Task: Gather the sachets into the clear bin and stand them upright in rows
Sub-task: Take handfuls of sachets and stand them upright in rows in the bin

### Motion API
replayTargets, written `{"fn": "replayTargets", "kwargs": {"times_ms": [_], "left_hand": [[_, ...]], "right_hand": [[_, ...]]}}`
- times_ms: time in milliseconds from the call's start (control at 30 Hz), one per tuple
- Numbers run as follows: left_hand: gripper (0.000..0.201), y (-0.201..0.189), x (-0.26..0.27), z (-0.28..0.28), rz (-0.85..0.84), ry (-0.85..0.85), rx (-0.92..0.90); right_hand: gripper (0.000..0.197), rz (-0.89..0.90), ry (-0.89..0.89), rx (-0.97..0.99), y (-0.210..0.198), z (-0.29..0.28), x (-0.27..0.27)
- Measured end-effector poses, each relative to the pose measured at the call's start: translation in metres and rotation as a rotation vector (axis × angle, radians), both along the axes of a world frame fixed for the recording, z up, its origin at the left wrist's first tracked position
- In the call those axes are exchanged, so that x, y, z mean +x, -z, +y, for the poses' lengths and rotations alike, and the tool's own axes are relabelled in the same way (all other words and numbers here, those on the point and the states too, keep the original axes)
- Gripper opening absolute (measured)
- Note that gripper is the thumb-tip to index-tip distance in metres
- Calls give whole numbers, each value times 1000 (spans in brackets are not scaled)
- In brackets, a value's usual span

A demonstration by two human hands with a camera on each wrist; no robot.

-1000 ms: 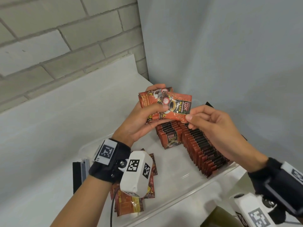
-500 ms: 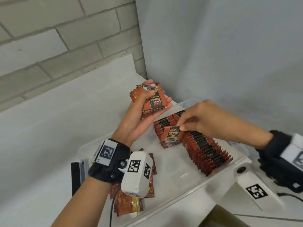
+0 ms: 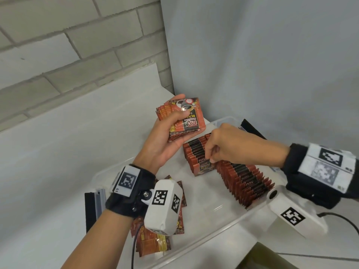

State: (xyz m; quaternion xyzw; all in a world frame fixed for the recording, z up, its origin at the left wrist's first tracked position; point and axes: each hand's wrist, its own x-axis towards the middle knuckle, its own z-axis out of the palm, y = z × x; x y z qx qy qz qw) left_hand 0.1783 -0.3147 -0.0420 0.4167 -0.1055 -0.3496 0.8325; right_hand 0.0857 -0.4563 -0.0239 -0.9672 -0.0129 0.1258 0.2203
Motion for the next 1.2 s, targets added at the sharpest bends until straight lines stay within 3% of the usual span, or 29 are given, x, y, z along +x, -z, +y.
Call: {"fn": "replayTargets", "kwargs": {"times_ms": [433, 600, 700, 833, 1067, 1200], "left_hand": [[50, 0, -2, -2, -51, 3, 18], [53, 0, -2, -1, -63, -5, 3], [55, 0, -2, -1, -64, -5, -8], [54, 1, -1, -1, -63, 1, -3], [46, 0, -2, -3, 35, 4, -6], [55, 0, -4, -3, 56, 54, 81]], "right_hand": [[14, 66, 54, 66, -5, -9, 6], [37, 183, 227, 398, -27, -24, 10], [33, 123, 344, 643, -31, -24, 10], [23, 40, 467, 787, -26, -24, 11], [13, -135, 496, 795, -34, -34, 15], [11, -196, 455, 710, -44, -39, 19]]}}
